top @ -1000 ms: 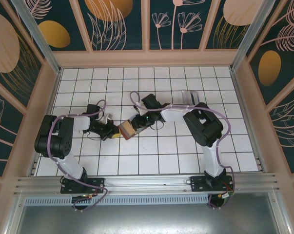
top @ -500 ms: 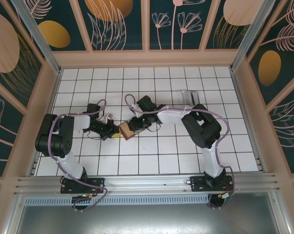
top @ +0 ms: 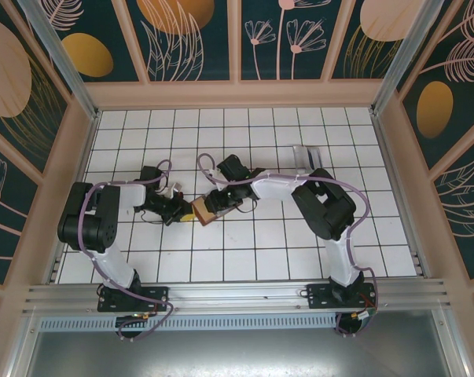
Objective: Put the credit cards into the card holder
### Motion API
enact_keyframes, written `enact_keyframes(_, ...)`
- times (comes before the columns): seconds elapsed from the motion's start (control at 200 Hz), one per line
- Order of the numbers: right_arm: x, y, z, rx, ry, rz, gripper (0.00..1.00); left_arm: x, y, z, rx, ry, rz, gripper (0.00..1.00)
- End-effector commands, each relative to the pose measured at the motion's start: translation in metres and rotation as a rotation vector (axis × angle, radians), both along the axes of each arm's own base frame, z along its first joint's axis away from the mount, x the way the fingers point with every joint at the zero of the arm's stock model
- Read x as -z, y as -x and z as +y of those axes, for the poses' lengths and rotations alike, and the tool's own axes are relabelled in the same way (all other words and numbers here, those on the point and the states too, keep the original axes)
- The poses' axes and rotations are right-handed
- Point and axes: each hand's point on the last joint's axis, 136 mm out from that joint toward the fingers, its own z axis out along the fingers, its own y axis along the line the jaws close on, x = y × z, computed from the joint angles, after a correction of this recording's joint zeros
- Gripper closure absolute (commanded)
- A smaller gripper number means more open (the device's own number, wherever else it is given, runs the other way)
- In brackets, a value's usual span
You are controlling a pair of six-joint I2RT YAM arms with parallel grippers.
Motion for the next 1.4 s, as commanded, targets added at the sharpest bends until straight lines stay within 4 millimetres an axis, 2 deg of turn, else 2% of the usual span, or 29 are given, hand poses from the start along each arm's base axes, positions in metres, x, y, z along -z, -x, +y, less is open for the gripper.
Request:
enact_keyframes(0.0, -0.011, 0.021, 0.023, -0.094, -0.037, -0.017, 0.64, -0.003, -0.029, 0.001, 0.001, -0.035, -0.115, 1.00)
enact_keyframes(0.1, -0.017, 0.011, 0.012, -0.055, -0.010, -0.064, 0.63, -0.006, -0.031, 0.001, 0.024, -0.041, -0.118, 1.00)
enact_keyframes(0.32, -0.059, -0.010, -0.015, 0.040, 0.008, -0.193, 0.55, -0.010, -0.035, 0.006, 0.032, -0.085, -0.147, 1.00)
enact_keyframes(0.455, -0.068, -0.017, -0.031, 0.104, 0.029, -0.213, 0.54, -0.015, -0.042, 0.005, 0.012, -0.083, -0.171, 1.00)
enact_keyframes(0.621, -0.055, -0.018, -0.050, 0.229, 0.084, -0.164, 0.54, -0.030, -0.060, 0.003, -0.008, -0.075, -0.214, 0.98)
enact_keyframes(0.696, -0.048, -0.012, -0.056, 0.274, 0.084, -0.123, 0.54, -0.030, -0.063, 0.005, -0.001, -0.094, -0.218, 0.97)
enact_keyframes(0.946, -0.018, 0.007, -0.064, 0.301, 0.075, 0.005, 0.53, -0.019, -0.056, 0.003, 0.012, -0.079, -0.172, 0.97)
enact_keyframes(1.396, 0.004, -0.002, -0.071, 0.326, 0.131, 0.012, 0.47, -0.016, -0.052, 0.005, 0.008, -0.092, -0.168, 0.97)
